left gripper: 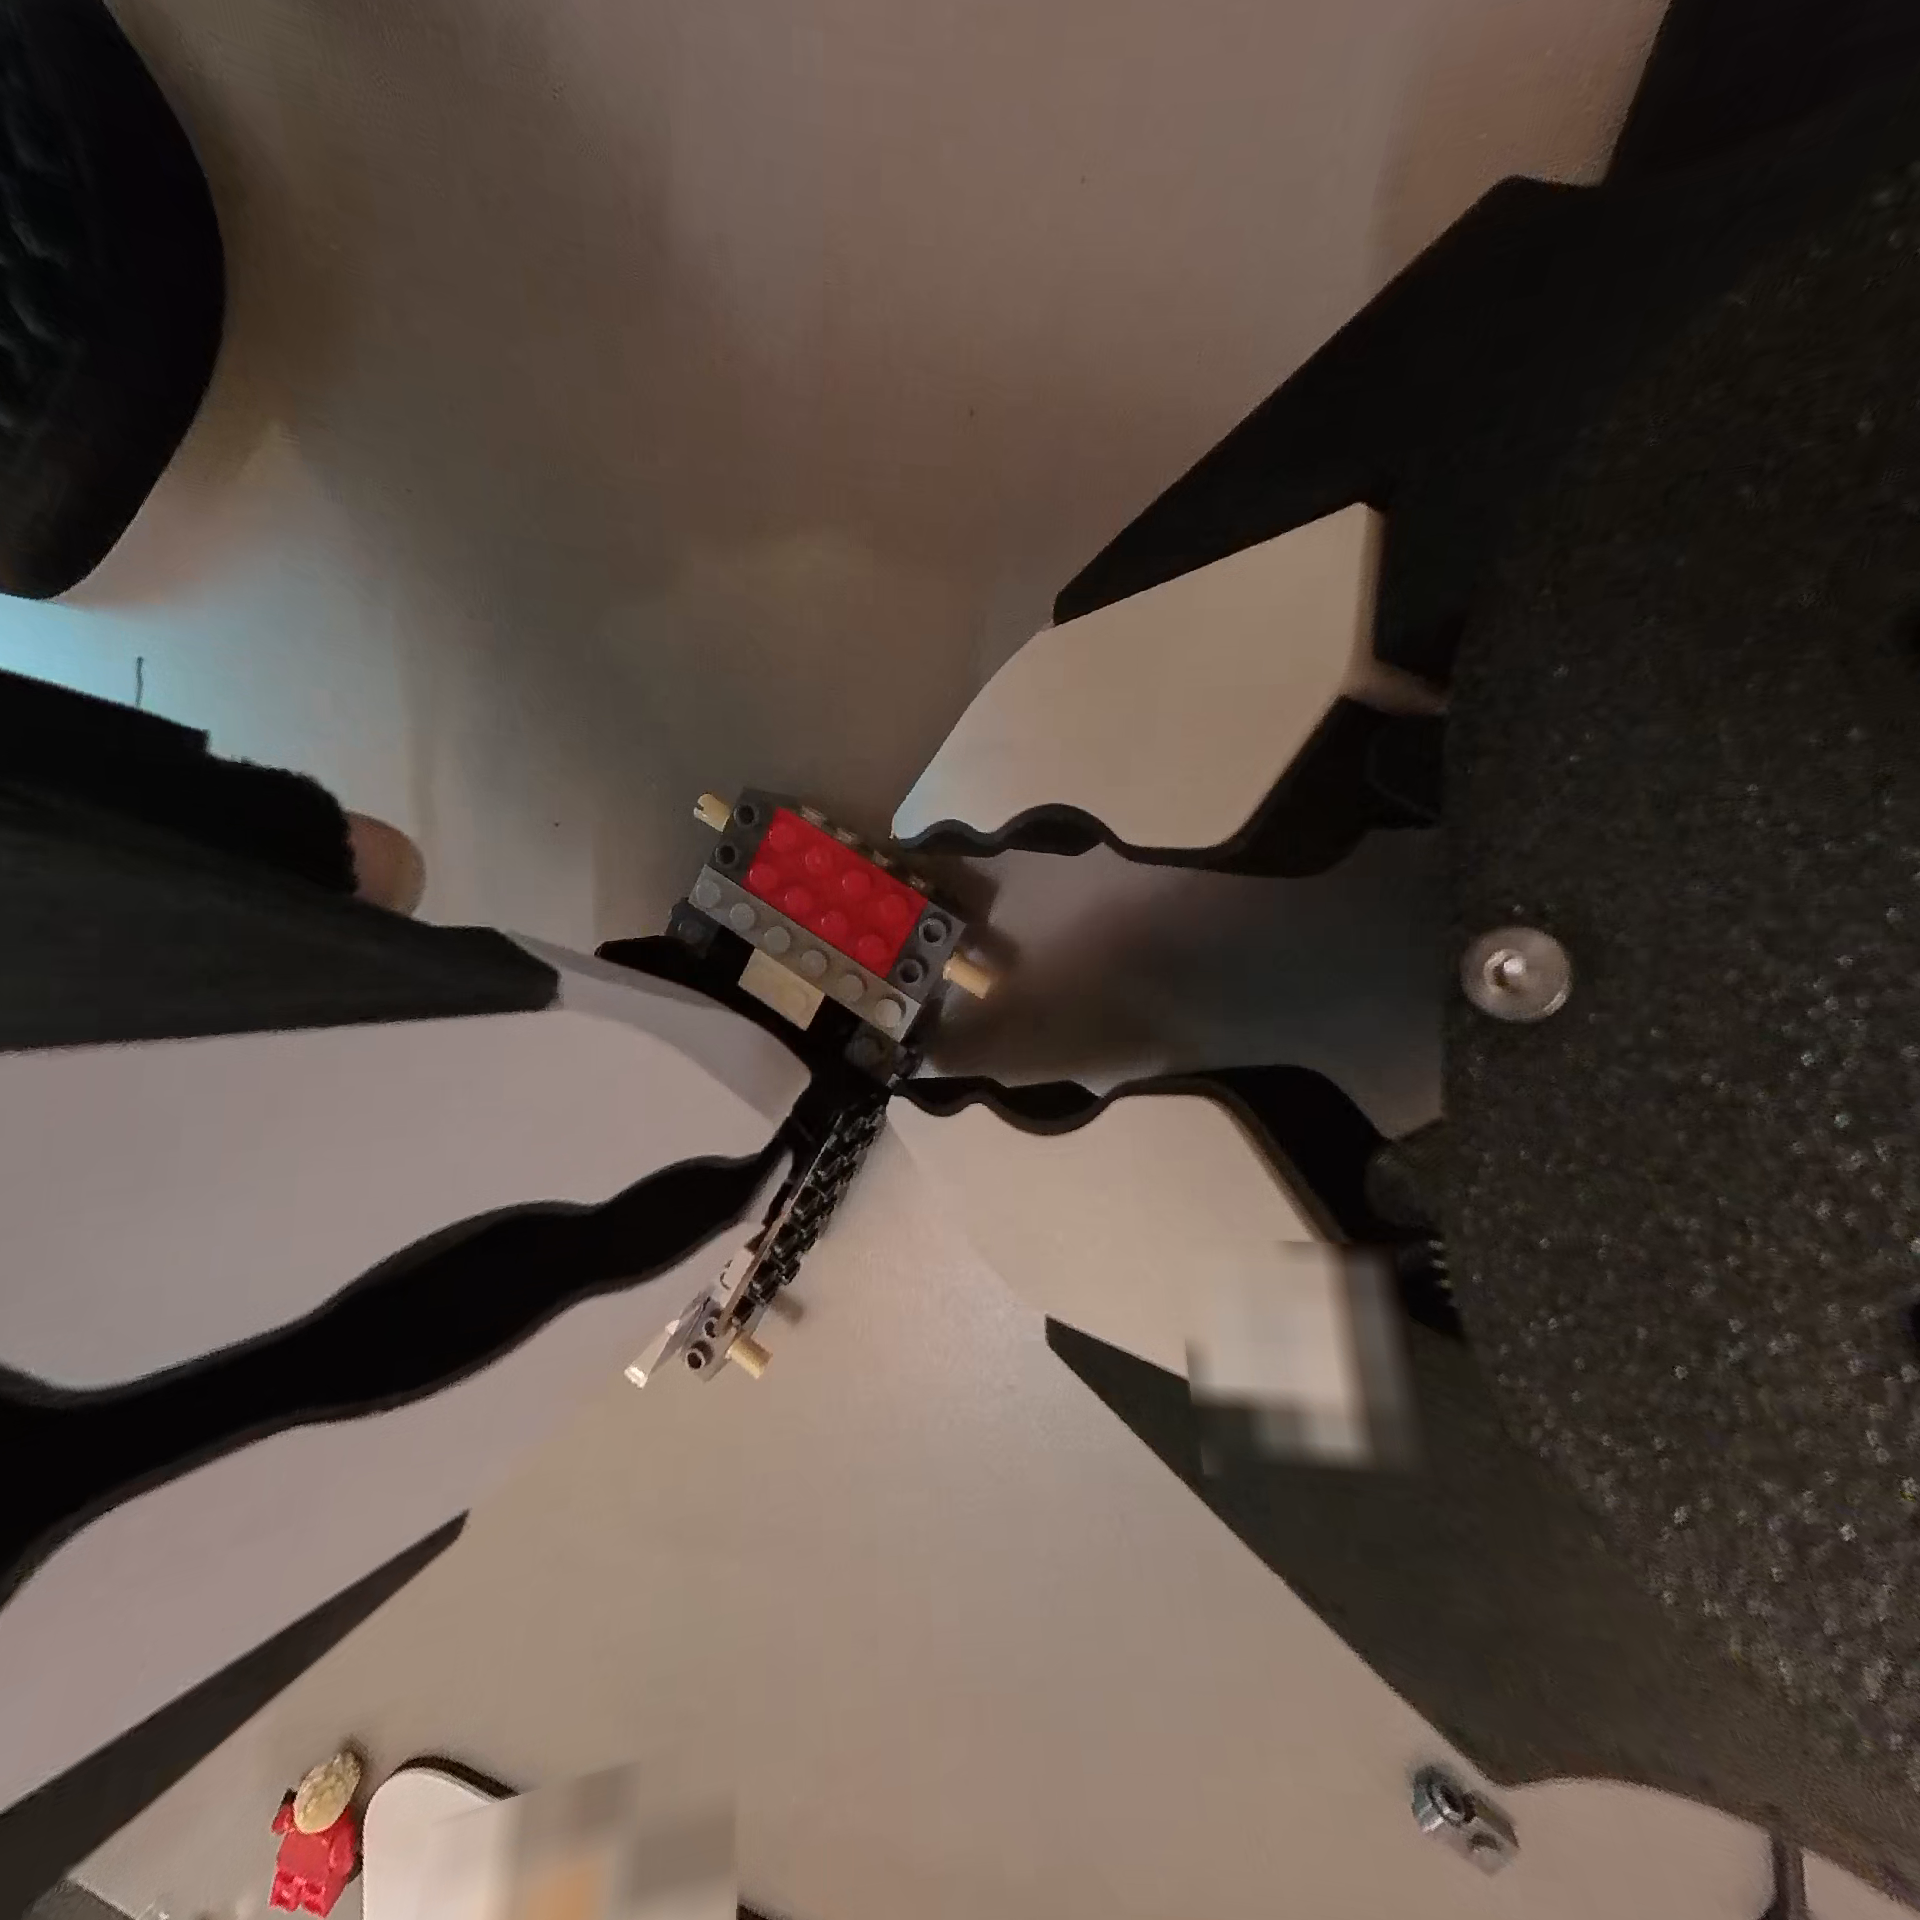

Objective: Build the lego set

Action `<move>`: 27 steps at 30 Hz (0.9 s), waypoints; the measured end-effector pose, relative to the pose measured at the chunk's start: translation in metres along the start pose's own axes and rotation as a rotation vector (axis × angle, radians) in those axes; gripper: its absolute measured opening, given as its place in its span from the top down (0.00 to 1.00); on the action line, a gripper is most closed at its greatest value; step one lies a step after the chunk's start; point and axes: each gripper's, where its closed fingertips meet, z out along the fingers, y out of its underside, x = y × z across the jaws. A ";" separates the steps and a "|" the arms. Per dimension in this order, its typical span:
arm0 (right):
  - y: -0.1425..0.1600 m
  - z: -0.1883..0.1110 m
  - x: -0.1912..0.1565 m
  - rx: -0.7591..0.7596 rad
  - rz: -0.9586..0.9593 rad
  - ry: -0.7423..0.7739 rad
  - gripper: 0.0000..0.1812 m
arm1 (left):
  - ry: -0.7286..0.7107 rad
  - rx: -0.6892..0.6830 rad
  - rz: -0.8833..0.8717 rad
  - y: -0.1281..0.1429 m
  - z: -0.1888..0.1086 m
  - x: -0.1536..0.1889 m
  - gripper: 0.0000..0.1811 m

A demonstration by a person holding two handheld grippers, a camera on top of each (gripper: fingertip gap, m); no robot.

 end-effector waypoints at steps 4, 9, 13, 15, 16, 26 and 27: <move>0.000 -0.008 0.006 0.035 0.020 0.014 0.94 | 0.000 0.000 0.001 0.000 0.000 0.000 0.78; 0.015 -0.014 0.018 0.037 0.071 0.001 0.91 | 0.000 0.000 0.000 0.000 0.000 0.000 0.78; 0.024 -0.001 0.003 0.012 0.086 -0.082 0.89 | 0.000 0.000 -0.001 0.000 0.000 0.000 0.78; 0.022 0.004 0.000 0.017 0.103 -0.092 0.89 | -0.002 0.000 -0.001 0.000 0.000 0.000 0.78; 0.021 0.004 0.000 0.018 0.107 -0.086 0.89 | -0.002 0.000 -0.001 0.001 0.000 0.000 0.78; 0.020 0.003 0.005 0.051 0.092 -0.017 0.97 | -0.002 0.001 0.001 0.001 0.000 0.000 0.78; 0.018 0.001 0.004 0.070 0.070 0.001 0.99 | -0.002 0.001 0.001 0.001 0.000 0.000 0.78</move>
